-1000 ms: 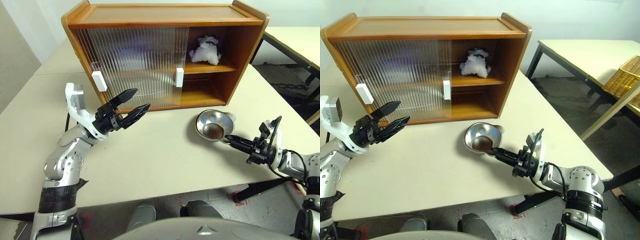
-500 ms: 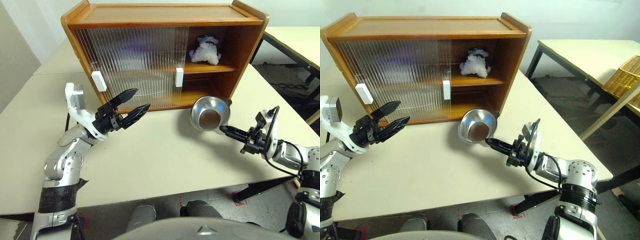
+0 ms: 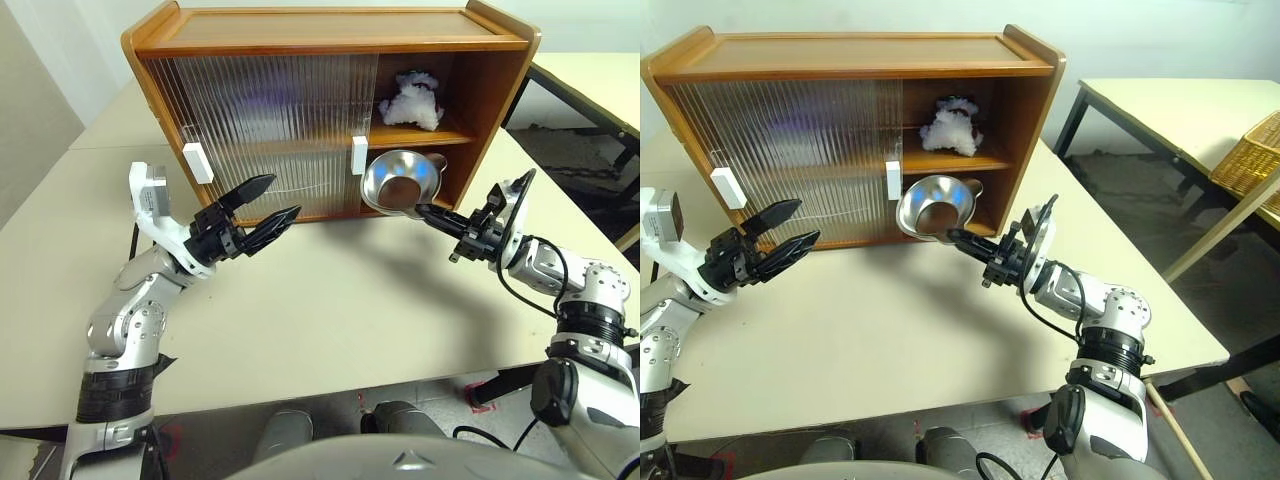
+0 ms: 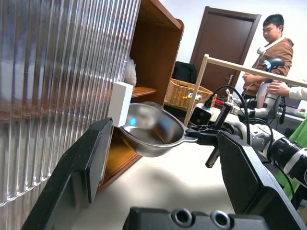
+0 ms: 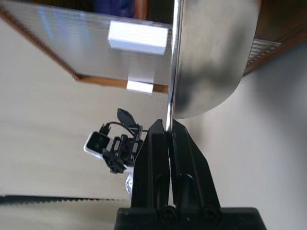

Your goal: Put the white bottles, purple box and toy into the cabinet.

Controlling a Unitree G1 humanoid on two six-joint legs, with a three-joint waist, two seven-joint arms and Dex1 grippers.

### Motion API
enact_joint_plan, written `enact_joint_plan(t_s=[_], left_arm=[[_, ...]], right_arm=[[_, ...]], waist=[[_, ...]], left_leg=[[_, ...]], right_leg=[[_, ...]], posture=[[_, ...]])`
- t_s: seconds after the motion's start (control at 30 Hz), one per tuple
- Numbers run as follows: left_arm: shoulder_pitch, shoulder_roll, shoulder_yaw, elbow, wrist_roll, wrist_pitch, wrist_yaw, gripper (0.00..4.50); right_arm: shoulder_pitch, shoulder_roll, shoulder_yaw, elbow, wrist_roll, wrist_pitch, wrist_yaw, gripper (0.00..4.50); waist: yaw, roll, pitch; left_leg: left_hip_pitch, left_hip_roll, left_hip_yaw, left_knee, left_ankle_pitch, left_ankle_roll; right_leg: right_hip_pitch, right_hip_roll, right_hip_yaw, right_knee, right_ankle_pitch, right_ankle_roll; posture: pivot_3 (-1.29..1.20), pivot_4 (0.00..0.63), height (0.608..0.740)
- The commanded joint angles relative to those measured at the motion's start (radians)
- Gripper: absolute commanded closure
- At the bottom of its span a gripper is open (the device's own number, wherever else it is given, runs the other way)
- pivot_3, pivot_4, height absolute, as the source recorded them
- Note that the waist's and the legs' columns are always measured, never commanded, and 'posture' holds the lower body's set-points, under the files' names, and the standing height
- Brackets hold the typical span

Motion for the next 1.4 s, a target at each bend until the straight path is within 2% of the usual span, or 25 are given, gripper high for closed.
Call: enact_joint_plan(t_s=[0.03, 0.6, 0.67, 0.7, 0.93, 1.4], left_arm=[[0.017, 0.016, 0.013, -0.029, -0.001, 0.012, 0.007, 0.00], [0.014, 0.023, 0.016, -0.042, -0.007, 0.027, 0.018, 0.00], [0.013, 0.028, 0.021, -0.046, -0.008, 0.031, 0.019, 0.00], [0.014, 0.031, 0.023, -0.047, -0.009, 0.032, 0.019, 0.00], [0.015, 0.046, 0.035, -0.056, -0.015, 0.043, 0.022, 0.00], [0.017, 0.061, 0.046, -0.073, -0.023, 0.057, 0.031, 0.00]], right_arm=[[-0.016, -0.027, -0.002, 0.039, -0.024, -0.019, 0.003, 4.48], [-0.116, 0.045, -0.016, 0.258, -0.223, -0.246, 0.127, 4.48], [-0.132, 0.054, -0.018, 0.306, -0.257, -0.297, 0.154, 4.48], [-0.141, 0.059, -0.019, 0.333, -0.272, -0.324, 0.167, 4.48], [-0.212, 0.083, -0.031, 0.471, -0.367, -0.441, 0.267, 4.48], [-0.336, 0.116, -0.102, 0.664, -0.487, -0.635, 0.321, 4.48]], waist=[[0.000, 0.000, 0.000], [0.000, 0.002, -0.001], [0.002, 0.002, -0.001], [0.002, 0.002, -0.001], [0.003, 0.002, -0.001], [0.008, 0.002, -0.001]], left_leg=[[0.000, 0.000, 0.000, 0.000, 0.000, 0.000], [0.002, 0.001, 0.000, 0.000, 0.000, 0.001], [0.001, 0.001, -0.001, 0.000, 0.000, 0.001], [0.001, 0.001, -0.001, 0.000, 0.000, 0.001], [0.001, 0.001, -0.001, 0.000, 0.000, 0.001], [0.002, 0.002, -0.005, 0.000, 0.000, 0.001]], right_leg=[[0.000, 0.000, 0.000, 0.000, 0.000, 0.000], [0.000, 0.001, 0.000, 0.002, 0.002, -0.002], [0.000, 0.001, 0.000, 0.002, 0.003, -0.004], [0.000, 0.001, 0.000, 0.002, 0.007, -0.011], [-0.001, 0.001, 0.000, 0.002, 0.008, -0.012], [-0.001, 0.001, 0.000, 0.002, 0.009, -0.015]], posture=[[0.03, 0.010, 0.740], [0.04, 0.013, 0.740], [0.04, 0.011, 0.740], [0.04, 0.011, 0.740], [0.05, 0.008, 0.740], [0.06, 0.005, 0.740]])
